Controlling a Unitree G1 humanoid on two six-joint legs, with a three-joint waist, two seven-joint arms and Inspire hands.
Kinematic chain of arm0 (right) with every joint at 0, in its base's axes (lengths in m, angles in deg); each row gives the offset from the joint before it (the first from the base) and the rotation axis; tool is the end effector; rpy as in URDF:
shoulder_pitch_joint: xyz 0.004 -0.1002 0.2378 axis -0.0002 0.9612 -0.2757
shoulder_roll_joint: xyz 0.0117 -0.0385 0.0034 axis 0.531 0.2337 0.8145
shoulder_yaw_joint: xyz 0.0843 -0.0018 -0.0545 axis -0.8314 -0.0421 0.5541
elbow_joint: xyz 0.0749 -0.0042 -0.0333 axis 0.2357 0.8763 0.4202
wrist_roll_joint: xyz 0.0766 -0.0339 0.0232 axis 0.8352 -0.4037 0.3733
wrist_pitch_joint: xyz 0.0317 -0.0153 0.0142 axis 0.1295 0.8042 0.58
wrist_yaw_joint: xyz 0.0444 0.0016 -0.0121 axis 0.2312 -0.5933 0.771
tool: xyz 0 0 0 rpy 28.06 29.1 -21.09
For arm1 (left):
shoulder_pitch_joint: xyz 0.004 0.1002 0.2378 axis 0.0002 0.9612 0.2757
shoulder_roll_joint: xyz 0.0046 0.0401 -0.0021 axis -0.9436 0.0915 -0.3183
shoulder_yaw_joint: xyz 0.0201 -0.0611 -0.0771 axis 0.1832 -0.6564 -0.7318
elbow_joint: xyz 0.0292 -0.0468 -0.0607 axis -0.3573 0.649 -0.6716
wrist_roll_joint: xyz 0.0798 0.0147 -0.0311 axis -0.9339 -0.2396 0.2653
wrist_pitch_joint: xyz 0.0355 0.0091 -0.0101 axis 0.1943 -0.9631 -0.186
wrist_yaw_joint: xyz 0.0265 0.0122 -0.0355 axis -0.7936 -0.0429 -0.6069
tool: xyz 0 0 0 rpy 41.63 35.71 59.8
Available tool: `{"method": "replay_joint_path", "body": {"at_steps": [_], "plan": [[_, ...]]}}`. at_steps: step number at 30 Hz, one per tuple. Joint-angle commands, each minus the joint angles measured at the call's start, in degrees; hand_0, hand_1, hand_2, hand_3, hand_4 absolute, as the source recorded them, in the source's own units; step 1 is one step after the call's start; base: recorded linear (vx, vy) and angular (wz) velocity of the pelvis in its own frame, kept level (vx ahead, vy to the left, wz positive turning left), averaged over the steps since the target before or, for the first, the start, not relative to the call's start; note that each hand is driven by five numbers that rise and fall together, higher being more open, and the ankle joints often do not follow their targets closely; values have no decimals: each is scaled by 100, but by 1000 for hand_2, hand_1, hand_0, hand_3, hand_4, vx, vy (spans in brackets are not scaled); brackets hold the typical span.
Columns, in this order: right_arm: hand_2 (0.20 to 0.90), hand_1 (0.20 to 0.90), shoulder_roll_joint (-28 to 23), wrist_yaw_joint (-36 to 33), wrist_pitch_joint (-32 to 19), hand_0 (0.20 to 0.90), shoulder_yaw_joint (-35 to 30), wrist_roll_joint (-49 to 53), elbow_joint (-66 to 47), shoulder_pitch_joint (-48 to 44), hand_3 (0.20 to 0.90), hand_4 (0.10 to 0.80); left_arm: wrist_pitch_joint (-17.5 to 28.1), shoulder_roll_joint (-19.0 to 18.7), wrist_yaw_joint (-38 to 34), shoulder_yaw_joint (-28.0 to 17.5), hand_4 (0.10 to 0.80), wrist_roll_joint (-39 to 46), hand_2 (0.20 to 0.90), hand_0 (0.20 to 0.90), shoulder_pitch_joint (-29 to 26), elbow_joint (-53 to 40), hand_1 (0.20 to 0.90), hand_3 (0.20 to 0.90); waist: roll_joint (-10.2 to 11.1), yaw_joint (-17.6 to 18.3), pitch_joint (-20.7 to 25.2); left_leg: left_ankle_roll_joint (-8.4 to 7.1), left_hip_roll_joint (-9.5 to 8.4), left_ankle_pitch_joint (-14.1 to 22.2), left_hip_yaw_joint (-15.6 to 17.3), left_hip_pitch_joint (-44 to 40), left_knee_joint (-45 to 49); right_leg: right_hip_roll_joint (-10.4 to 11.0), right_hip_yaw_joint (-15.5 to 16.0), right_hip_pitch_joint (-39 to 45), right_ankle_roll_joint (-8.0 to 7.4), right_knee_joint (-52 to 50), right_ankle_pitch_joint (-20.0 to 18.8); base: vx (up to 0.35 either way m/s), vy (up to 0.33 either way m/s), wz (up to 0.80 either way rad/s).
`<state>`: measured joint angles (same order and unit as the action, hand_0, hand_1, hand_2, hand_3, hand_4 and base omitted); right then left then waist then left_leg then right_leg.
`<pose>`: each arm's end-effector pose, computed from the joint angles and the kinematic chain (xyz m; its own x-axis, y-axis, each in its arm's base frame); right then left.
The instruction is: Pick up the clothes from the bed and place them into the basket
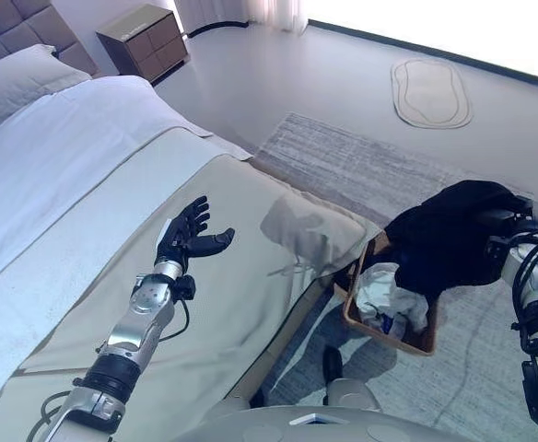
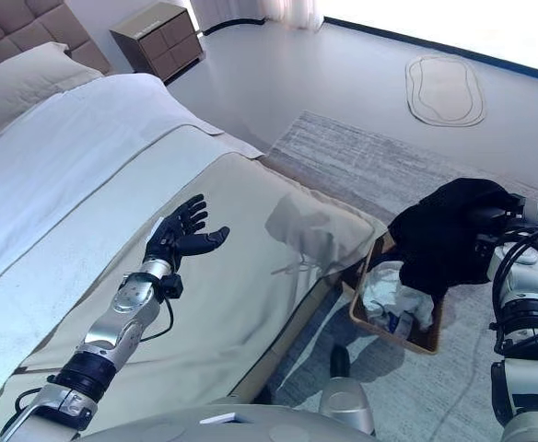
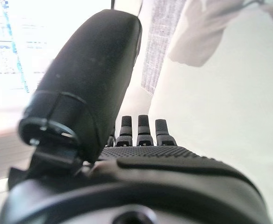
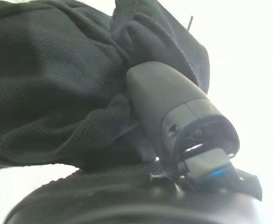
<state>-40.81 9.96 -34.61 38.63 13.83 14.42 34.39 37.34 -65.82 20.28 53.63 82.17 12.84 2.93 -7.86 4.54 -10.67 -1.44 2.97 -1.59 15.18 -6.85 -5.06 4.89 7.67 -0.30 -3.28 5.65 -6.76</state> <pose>0.2318 -0.3493 0.0994 0.7078 -0.6716 -0.2190 0.5930 0.7334 -0.3324 0.2029 0.1983 0.0269 0.9751 -0.0056 -0.2215 0.0145 0.9991 0.0387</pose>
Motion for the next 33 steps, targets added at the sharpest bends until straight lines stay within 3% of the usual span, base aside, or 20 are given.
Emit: {"method": "replay_joint_path", "body": {"at_steps": [1, 7, 21, 22, 33], "plan": [[300, 300, -430, -40, -553, 300, 40, -258, -268, -556, 200, 100, 465, -117, -9, -53, 800, -154, 900, 900, -338, -244, 900, 900, 157, 56, 39, -301, 134, 324, -95, 203, 328, 70, 236, 177, -96, -202, 511, -27, 10, -3], [300, 300, -393, 28, -278, 300, 19, -532, -47, -380, 200, 100, 509, -94, 33, -18, 800, -147, 900, 900, -350, -229, 900, 900, 20, 129, -98, -319, 126, 321, -28, 270, 361, 113, 202, 92, -106, -218, 500, -29, -3, -4], [302, 302, -514, -74, -427, 302, 84, -909, 486, -416, 203, 103, 529, -106, 22, 12, 800, -94, 900, 900, -343, -428, 900, 900, -149, 120, -228, -382, 164, 268, 1, 331, 388, 138, 232, 93, -77, -208, 527, -4, -5, -2], [900, 900, -503, -126, -413, 900, 105, -916, 433, -414, 900, 800, 548, -102, 31, 11, 800, -87, 900, 900, -331, -418, 900, 900, -167, 123, -231, -385, 158, 263, -3, 338, 385, 142, 229, 92, -75, -202, 530, 0, 0, 0], [900, 900, -451, -87, -574, 900, 68, -931, 219, -318, 900, 800, 566, -89, 115, -10, 800, -87, 900, 900, -277, -401, 900, 900, -119, 113, -159, -377, 157, 277, -9, 305, 376, 127, 242, 143, -71, -194, 550, 0, 0, 0]]}}
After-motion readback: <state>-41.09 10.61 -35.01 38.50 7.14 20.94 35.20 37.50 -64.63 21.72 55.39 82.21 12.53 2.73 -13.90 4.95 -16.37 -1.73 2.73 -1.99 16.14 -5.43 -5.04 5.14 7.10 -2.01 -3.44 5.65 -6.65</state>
